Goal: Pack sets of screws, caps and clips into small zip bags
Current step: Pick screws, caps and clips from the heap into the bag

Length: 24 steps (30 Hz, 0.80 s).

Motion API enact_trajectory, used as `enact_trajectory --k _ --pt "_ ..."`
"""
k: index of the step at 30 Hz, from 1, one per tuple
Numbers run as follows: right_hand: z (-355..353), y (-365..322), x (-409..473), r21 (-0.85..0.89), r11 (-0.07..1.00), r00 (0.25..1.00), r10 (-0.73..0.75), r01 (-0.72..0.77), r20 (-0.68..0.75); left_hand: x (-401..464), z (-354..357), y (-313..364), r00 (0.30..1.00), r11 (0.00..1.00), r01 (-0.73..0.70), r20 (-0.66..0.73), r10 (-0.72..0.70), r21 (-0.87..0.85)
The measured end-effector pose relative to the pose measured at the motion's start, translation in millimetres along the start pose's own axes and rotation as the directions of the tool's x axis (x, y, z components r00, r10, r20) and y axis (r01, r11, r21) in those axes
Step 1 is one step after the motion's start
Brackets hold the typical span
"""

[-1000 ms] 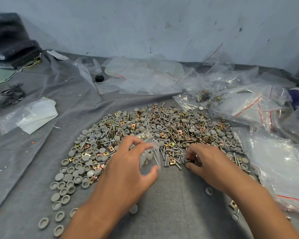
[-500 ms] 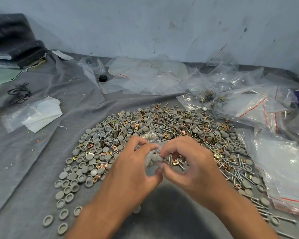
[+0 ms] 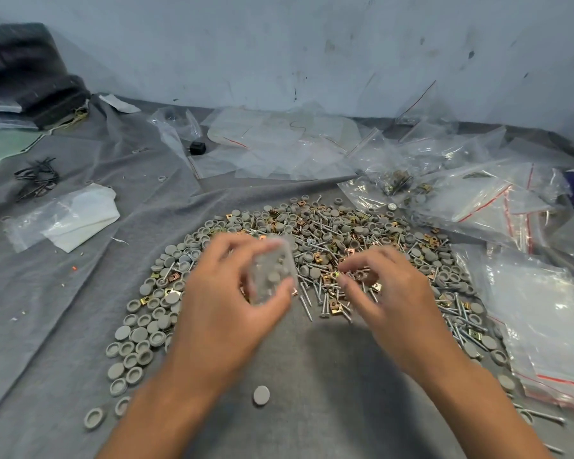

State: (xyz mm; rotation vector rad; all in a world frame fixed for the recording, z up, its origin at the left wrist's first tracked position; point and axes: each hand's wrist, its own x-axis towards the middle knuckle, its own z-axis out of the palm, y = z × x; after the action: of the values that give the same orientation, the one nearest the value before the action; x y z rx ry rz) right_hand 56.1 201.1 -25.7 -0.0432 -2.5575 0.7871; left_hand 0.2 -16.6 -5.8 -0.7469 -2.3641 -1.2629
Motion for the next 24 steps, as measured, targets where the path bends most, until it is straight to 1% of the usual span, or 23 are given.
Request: enact_trajectory --k 1,2,3,4,5,7,10,12,15,19,21,24 --pt "0 6 -1 -0.064 0.995 0.989 0.086 -0.079 0.118 4 -8 -1 0.99 0.999 0.002 -0.141 -0.009 -0.053" --pt "1 12 -4 -0.134 0.984 0.963 0.146 -0.118 0.225 8 -15 -2 0.962 0.995 -0.008 -0.273 -0.018 -0.094" --pt "4 15 -6 -0.195 0.972 0.936 0.184 -0.129 0.301 11 -20 -3 0.931 0.993 -0.017 -0.364 -0.026 -0.115" --pt "8 14 -7 -0.233 0.964 0.918 0.204 -0.128 0.34 13 -24 -5 0.915 0.993 -0.014 -0.401 -0.034 -0.116" --pt "12 12 -8 -0.257 0.958 0.915 0.211 -0.124 0.344 14 -24 -5 0.918 0.995 0.0 -0.394 -0.041 -0.104" --pt "20 6 -8 -0.317 0.944 0.934 0.196 -0.096 0.3 14 -18 -4 0.946 0.999 0.017 -0.322 -0.027 -0.034" --pt "26 -3 -6 -0.374 0.926 0.949 0.167 -0.057 0.268 11 -11 -2 0.973 0.998 -0.031 -0.227 0.042 0.053" --pt "28 -6 -6 -0.369 0.928 0.949 0.162 -0.052 0.272 10 -12 -2 0.974 0.996 -0.062 -0.215 0.076 0.071" --pt "26 -8 -8 -0.401 0.915 0.958 0.146 -0.037 0.246 8 -11 -4 0.985 0.995 -0.075 -0.152 0.085 0.069" --pt "21 -7 -10 -0.46 0.883 0.955 0.211 -0.094 0.21 4 -6 -2 0.998 0.997 -0.061 0.002 0.061 0.051" --pt "20 -7 -11 -0.496 0.863 0.949 0.232 -0.098 0.216 3 -4 2 0.996 0.996 -0.09 0.015 0.09 0.007" --pt "20 -9 -11 -0.565 0.824 0.952 0.209 -0.048 0.223 3 -2 4 0.995 0.995 -0.096 0.01 0.096 -0.019"
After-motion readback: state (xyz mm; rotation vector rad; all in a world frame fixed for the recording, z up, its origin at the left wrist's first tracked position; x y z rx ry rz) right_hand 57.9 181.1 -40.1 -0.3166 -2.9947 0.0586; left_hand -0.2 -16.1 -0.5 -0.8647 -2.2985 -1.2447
